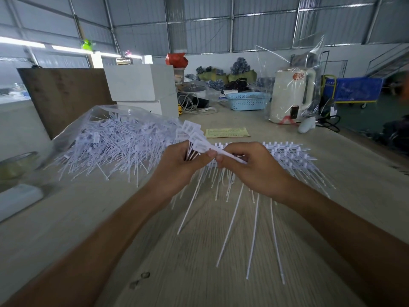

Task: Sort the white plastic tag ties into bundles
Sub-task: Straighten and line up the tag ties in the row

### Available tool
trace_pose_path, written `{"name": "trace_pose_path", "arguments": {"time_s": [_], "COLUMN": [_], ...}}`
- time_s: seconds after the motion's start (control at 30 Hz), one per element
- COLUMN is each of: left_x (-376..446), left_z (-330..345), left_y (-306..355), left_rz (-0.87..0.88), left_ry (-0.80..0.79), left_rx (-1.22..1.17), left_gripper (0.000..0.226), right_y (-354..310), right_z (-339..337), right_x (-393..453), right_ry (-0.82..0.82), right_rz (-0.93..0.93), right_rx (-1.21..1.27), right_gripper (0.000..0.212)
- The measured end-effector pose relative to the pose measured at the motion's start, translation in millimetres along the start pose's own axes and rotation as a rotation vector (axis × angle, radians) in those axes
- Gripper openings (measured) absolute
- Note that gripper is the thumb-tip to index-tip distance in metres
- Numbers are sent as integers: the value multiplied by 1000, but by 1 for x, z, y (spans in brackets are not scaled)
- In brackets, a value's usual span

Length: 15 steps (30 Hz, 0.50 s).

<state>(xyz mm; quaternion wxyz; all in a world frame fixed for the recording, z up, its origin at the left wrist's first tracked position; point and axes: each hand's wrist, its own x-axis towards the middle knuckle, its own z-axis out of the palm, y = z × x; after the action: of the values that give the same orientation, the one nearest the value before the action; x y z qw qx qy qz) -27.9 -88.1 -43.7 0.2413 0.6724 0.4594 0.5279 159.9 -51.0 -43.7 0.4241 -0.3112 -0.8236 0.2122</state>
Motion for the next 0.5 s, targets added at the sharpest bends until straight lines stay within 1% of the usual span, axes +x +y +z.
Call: {"name": "trace_pose_path", "arguments": {"time_s": [0.1,0.2,0.3,0.4,0.5], "left_x": [1,0,-1,-3,-2], "left_z": [-4,-2,3,5,7], "left_y": [-1,3,9,12,13], "left_rz": [-33,-34,6,-33,-66], "left_ry": [-29,-80,-105,-91,-65], "left_rx": [5,67,88,-29,-90], "left_gripper": [34,28,42,46,37], "right_y": [-1,-2,-3,-6,-14], "right_z": [-6,-14,-20,-25,-32], "right_x": [1,2,2,4,8], "right_ry": [-28,-25,-3,1,-48], "right_rz": [-44,-203,-249,-226,-226], "right_rx": [-46,-276,-421,-404,-306], "right_gripper": [25,25,23,22,19]}}
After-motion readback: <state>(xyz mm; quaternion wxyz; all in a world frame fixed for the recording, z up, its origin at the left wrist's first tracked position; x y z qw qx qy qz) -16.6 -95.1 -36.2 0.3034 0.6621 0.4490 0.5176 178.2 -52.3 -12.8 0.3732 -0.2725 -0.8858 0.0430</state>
